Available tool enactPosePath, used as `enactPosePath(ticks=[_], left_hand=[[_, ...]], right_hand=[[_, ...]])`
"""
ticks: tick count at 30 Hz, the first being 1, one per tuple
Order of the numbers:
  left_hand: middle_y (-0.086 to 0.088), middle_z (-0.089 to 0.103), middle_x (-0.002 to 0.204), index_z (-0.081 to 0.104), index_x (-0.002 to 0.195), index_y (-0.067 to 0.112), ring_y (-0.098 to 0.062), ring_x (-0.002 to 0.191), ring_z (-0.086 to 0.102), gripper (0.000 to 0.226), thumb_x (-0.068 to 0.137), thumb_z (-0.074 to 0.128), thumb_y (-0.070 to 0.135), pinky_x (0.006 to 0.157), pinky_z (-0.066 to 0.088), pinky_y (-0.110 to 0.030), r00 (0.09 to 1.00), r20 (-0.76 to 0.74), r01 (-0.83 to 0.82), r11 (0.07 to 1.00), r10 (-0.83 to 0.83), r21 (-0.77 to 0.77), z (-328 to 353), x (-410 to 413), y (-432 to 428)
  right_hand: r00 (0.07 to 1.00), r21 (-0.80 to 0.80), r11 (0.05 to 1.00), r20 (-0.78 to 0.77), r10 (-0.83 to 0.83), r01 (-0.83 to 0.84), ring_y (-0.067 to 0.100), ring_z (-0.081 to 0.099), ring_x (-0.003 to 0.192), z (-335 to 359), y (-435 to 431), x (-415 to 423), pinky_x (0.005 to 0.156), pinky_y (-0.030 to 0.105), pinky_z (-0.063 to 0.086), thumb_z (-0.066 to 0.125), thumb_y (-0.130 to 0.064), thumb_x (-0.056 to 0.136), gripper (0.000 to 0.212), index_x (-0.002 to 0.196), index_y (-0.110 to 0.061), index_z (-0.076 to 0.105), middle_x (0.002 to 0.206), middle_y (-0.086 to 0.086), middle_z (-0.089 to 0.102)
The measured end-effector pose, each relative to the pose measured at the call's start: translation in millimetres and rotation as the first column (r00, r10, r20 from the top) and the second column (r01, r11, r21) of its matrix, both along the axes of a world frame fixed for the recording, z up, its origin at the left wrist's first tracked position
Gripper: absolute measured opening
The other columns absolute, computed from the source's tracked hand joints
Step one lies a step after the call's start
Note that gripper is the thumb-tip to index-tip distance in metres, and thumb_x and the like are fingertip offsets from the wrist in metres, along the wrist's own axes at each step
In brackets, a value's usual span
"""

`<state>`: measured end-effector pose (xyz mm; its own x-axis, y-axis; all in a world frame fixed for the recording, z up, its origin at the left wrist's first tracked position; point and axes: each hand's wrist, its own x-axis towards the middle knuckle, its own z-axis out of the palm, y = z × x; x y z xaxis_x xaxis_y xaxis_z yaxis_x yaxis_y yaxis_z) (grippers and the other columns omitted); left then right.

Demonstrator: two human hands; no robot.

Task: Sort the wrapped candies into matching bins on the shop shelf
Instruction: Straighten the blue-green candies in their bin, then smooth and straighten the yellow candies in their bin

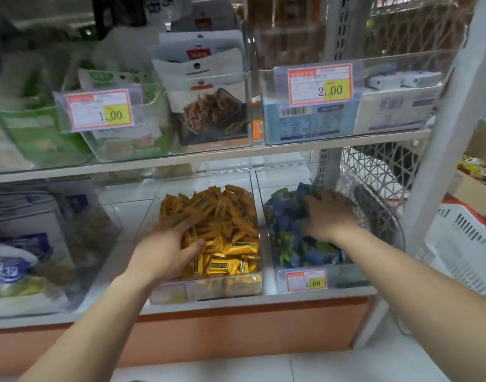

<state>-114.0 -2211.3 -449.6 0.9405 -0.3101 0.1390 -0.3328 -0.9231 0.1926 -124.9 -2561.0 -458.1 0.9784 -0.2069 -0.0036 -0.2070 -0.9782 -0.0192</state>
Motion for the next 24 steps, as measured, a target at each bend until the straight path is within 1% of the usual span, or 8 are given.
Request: enactPosePath(ticks=[5,7,9,13,16,19,21,24], left_hand=[[0.007,0.031,0.159,0.030,0.150,0.041,-0.023,0.140,0.039,0.061,0.095,0.042,0.062,0.103,0.044,-0.040,0.999,-0.035,-0.022,0.994,0.019,-0.107,-13.4,-4.3,-5.1],[0.003,0.033,0.159,0.030,0.152,0.034,-0.026,0.144,0.032,0.061,0.097,0.038,0.060,0.112,0.033,-0.044,0.996,0.062,-0.064,0.998,0.062,0.023,-12.6,-3.4,-10.4],[-0.003,0.037,0.156,0.036,0.150,0.024,-0.030,0.143,0.031,0.058,0.099,0.036,0.053,0.114,0.025,-0.044,0.975,0.184,-0.151,0.977,0.122,0.153,-12.1,-4.0,-6.2],[-0.015,0.040,0.149,0.051,0.134,0.009,-0.034,0.139,0.034,0.043,0.101,0.038,0.034,0.111,0.030,-0.042,0.972,0.188,-0.174,0.971,0.143,0.162,-14.1,-6.4,9.1],[-0.009,0.039,0.152,0.048,0.141,0.015,-0.033,0.140,0.033,0.047,0.100,0.044,0.038,0.110,0.035,-0.044,0.984,0.167,-0.034,0.985,0.063,-0.170,-12.7,-9.4,1.8],[0.003,0.012,0.166,0.021,0.155,0.038,-0.022,0.152,0.007,0.068,0.095,0.037,0.064,0.122,0.011,-0.046,0.994,0.080,0.076,0.997,-0.075,-0.002,-21.3,-2.9,-5.1],[0.007,0.001,0.167,0.011,0.154,0.045,-0.020,0.153,-0.002,0.069,0.093,0.032,0.070,0.121,0.005,-0.046,0.997,0.010,0.078,0.992,-0.079,0.102,-26.6,5.0,-3.0],[0.009,0.014,0.165,0.020,0.151,0.048,-0.022,0.151,0.016,0.063,0.093,0.035,0.067,0.117,0.019,-0.045,0.995,0.103,0.004,0.996,-0.013,0.085,-32.7,7.1,-0.5]], right_hand=[[0.882,0.327,0.853,0.383,0.275,-0.408,0.023,0.051,0.124,34.9,86.2,3.7,0.089,0.034,0.045,0.051,-0.058,0.087,0.052,0.135,-0.036,0.051,0.137,-0.003,0.053],[0.808,0.201,0.798,0.317,0.496,-0.568,0.024,0.047,0.131,39.4,126.0,9.9,0.092,0.033,0.042,0.044,-0.067,0.085,0.064,0.144,-0.042,0.040,0.147,-0.006,0.048],[0.750,0.080,0.746,0.114,0.652,-0.661,0.026,0.028,0.146,33.9,151.9,20.8,0.113,0.042,0.030,0.041,-0.075,0.084,0.079,0.153,-0.044,0.021,0.163,-0.007,0.026],[0.760,-0.151,0.747,-0.199,0.619,-0.647,0.025,0.006,0.154,25.9,152.5,47.5,0.122,0.052,0.014,0.027,-0.084,0.085,0.086,0.156,-0.046,0.001,0.169,-0.005,0.001],[0.828,-0.116,0.823,-0.158,0.538,-0.556,0.025,0.036,0.142,35.8,137.0,58.6,0.112,0.045,0.036,0.027,-0.088,0.082,0.085,0.152,-0.041,0.031,0.160,-0.005,0.032],[0.841,-0.087,0.837,-0.027,0.540,-0.540,0.021,0.058,0.114,36.0,132.7,64.1,0.099,0.040,0.046,0.034,-0.080,0.084,0.065,0.131,-0.041,0.053,0.133,-0.007,0.059],[0.852,-0.025,0.853,0.048,0.522,-0.521,0.026,0.050,0.130,29.7,137.1,68.9,0.108,0.043,0.041,0.035,-0.076,0.085,0.067,0.141,-0.041,0.044,0.145,-0.004,0.051],[0.901,-0.058,0.899,-0.024,0.434,-0.434,0.032,0.020,0.151,19.3,144.0,80.5,0.121,0.048,0.021,0.026,-0.080,0.089,0.082,0.157,-0.036,0.016,0.166,0.006,0.016]])
